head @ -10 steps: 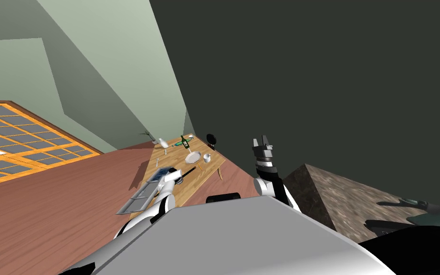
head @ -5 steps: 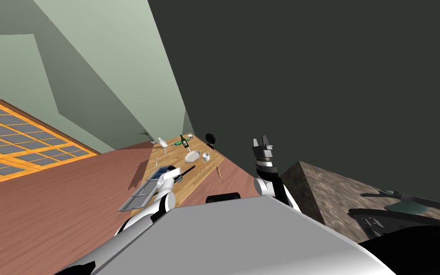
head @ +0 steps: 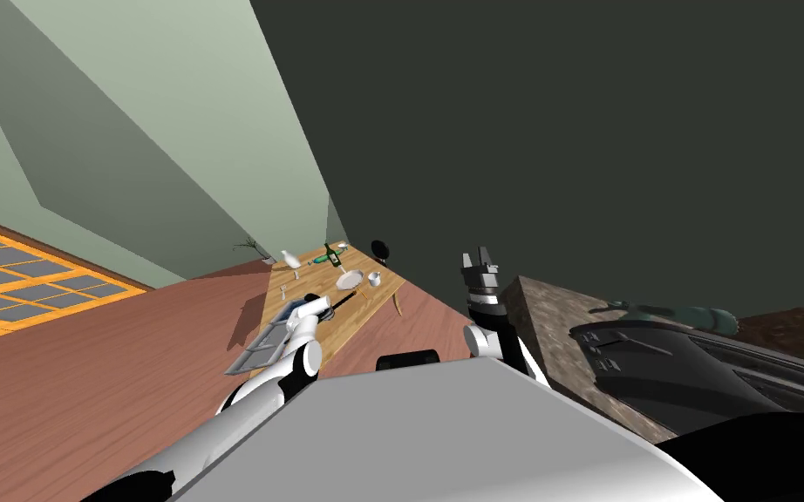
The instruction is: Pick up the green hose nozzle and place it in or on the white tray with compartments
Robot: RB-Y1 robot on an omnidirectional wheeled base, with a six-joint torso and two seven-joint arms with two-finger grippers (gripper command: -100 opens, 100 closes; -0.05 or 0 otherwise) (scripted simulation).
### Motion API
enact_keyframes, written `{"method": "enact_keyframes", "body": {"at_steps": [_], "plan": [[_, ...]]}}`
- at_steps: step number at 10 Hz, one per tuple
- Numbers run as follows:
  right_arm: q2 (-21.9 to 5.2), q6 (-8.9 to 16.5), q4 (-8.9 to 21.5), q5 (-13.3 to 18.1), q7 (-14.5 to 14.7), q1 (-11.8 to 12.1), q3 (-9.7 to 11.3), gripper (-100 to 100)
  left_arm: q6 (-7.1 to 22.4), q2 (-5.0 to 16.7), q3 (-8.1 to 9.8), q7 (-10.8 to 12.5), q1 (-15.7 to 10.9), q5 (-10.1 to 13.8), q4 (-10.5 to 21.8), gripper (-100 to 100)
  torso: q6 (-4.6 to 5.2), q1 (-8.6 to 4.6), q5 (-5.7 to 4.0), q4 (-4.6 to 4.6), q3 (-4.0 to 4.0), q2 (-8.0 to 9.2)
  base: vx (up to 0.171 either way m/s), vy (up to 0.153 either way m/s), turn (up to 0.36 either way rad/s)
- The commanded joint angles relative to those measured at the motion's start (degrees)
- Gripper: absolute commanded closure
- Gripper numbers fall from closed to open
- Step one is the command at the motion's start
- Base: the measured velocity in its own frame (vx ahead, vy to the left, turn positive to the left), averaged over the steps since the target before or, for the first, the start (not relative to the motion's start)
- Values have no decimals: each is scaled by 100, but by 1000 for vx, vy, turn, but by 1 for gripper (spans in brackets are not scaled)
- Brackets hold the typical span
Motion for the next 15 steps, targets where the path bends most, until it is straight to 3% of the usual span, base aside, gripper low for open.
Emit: {"method": "enact_keyframes", "body": {"at_steps": [1, 8, 11, 12, 15], "plan": [[0, 0, 0, 0, 0, 0, 0, 0, 25, 55, 84, 200, -125, 86, 81, 100, 0, 0, 0, 0, 0, 0, -201, 141, -204], [-1, 0, 0, 0, 0, 2, -1, 0, 187, 174, 445, 893, -432, 328, 309, 100, -15, 35, 10, -6, -17, -30, -138, 124, -150], [-1, 0, 0, 0, 0, 2, -1, 0, 266, 520, 773, 1144, -481, 307, 540, 100, -23, 34, 9, -5, -14, -27, -131, 120, -193], [-1, 0, 0, 0, 0, 3, -1, 0, 266, 520, 773, 1144, -481, 307, 540, 100, -26, 31, 5, -3, -17, -36, -39, 63, -54], [0, -1, 0, 0, 0, 5, -1, 0, 255, 820, 965, 1187, -414, 181, 721, 100, -17, -11, -5, -13, -45, -85, 12, 19, -83]]}}
